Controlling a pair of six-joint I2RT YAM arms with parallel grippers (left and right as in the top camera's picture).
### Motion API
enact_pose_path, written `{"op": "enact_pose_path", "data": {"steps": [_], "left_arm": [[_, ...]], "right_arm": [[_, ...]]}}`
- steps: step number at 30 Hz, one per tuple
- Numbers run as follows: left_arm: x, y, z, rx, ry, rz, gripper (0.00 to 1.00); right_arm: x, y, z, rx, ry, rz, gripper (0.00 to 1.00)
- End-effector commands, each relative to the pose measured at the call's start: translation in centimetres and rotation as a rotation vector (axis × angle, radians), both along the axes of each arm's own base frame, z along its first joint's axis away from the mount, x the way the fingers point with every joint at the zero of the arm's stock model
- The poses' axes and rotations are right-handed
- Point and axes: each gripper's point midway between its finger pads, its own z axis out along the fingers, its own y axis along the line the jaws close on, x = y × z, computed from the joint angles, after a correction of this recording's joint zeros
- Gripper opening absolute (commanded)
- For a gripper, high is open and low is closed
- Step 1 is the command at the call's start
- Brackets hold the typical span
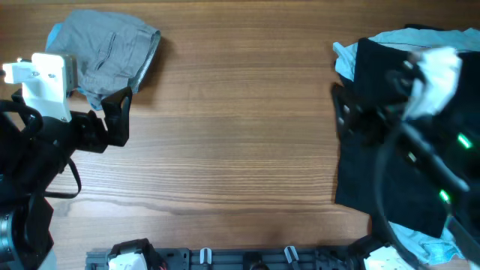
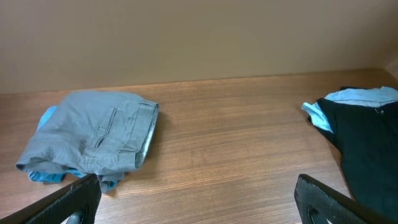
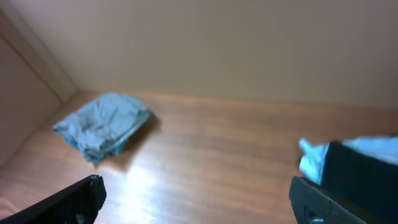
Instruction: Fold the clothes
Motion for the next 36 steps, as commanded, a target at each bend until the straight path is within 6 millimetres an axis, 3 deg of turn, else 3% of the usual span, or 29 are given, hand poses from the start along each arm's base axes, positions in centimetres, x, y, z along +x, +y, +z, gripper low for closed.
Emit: {"op": "enact_pose_path", "data": {"steps": [1,2,5,8,9,11,12,16,18,22,26,31,36], "left_arm": [[0.0,0.0,-0.2,0.011,0.002,-0.005,1.00],[0.0,0.0,-0.2,0.011,0.002,-0.005,1.00],[0.0,0.0,-0.2,0.011,0.002,-0.005,1.00],[0.0,0.0,-0.2,0.011,0.002,-0.006,1.00],[0.0,0.0,-0.2,0.011,0.002,-0.006,1.00],[0.0,0.0,-0.2,0.011,0.002,-0.006,1.00],[0.0,0.0,-0.2,0.011,0.002,-0.005,1.00],[0.0,0.0,-0.2,0.011,0.002,-0.005,1.00],[0.0,0.0,-0.2,0.011,0.002,-0.006,1.00],[0.0,0.0,-0.2,0.011,0.002,-0.006,1.00],[0.0,0.0,-0.2,0.011,0.002,-0.006,1.00],[0.0,0.0,-0.2,0.011,0.002,-0.005,1.00],[0.0,0.0,-0.2,0.011,0.002,-0.006,1.00]], "right_arm": [[1.5,-0.5,-3.4,0.097,0.181,-0.156,0.51],[2.0,-1.0,-4.1,0.142,0.217,-0.234,0.24],[2.7,-1.2,-4.6,0.149,0.235,-0.275,0.24],[2.7,-2.5,-4.4,0.118,0.207,-0.333,0.41],[2.5,-2.9,-4.3,0.093,0.197,-0.334,0.50],[2.1,-3.1,-4.2,0.015,0.174,-0.294,0.94],[1.8,-3.4,-4.1,-0.012,0.163,-0.288,1.00],[-1.0,-6.0,-2.1,-0.100,0.035,-0.295,1.00],[-3.0,-8.0,-2.9,-0.139,-0.005,-0.318,1.00],[-4.0,-10.8,-6.0,-0.151,-0.099,-0.406,1.00],[-3.6,-10.5,-9.8,-0.194,-0.223,-0.355,1.00],[-3.6,-11.6,-18.5,-0.203,-0.251,-0.402,1.00],[-3.0,-11.5,-22.1,-0.159,-0.312,-0.394,1.00]]}}
